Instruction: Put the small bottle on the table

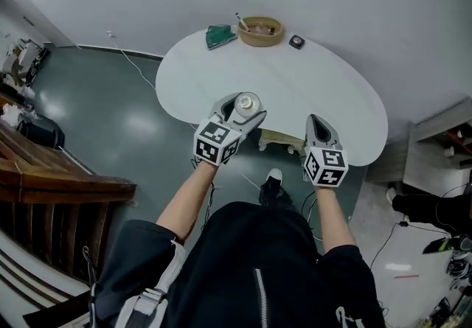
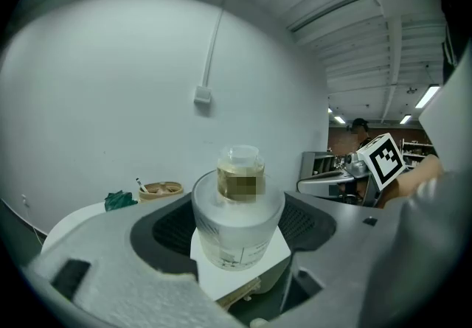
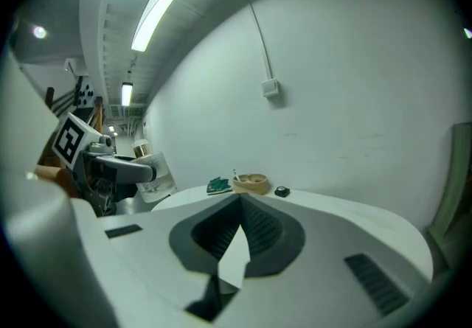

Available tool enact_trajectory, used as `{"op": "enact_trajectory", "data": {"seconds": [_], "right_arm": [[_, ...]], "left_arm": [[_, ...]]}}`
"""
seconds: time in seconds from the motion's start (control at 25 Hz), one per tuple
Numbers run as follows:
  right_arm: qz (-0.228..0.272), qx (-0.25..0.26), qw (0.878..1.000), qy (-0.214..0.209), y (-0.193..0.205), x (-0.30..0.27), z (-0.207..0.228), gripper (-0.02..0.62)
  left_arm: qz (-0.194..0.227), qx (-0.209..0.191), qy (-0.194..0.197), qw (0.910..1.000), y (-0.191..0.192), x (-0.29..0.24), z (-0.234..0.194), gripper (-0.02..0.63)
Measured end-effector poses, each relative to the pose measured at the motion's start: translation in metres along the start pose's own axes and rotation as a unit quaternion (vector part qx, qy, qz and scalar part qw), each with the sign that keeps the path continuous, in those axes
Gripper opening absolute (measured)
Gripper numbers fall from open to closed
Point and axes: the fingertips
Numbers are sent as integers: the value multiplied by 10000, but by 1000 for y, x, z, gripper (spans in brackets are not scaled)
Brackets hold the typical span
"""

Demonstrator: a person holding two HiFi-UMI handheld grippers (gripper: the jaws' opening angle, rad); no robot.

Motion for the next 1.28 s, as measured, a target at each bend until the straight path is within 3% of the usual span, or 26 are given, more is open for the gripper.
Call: {"op": "enact_trajectory", "data": {"seconds": [0.28, 0.56, 0.92, 1.28], "right_arm": [[-122, -19, 9998, -133, -34, -60, 66, 3], [-338, -194, 9991, -136, -33, -103, 112, 3], [-350, -352, 9986, 175, -41, -120, 143, 3], [-538, -522, 9954, 602, -22, -117, 162, 3]], "left_arm": [[-57, 152, -291, 9994, -23, -78, -39, 336], [-206, 144, -312, 9992, -31, -133, -56, 336], [-359, 99, 69, 9993, -30, -186, -68, 336], [-617, 100, 653, 9959, -4, -225, -55, 336]]}}
Point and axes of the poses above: the fingertips, and each gripper's own axes: x backward along the fingers, z to its right, y out of its underside, and after that the axes turned 7 degrees about -x, right-handed
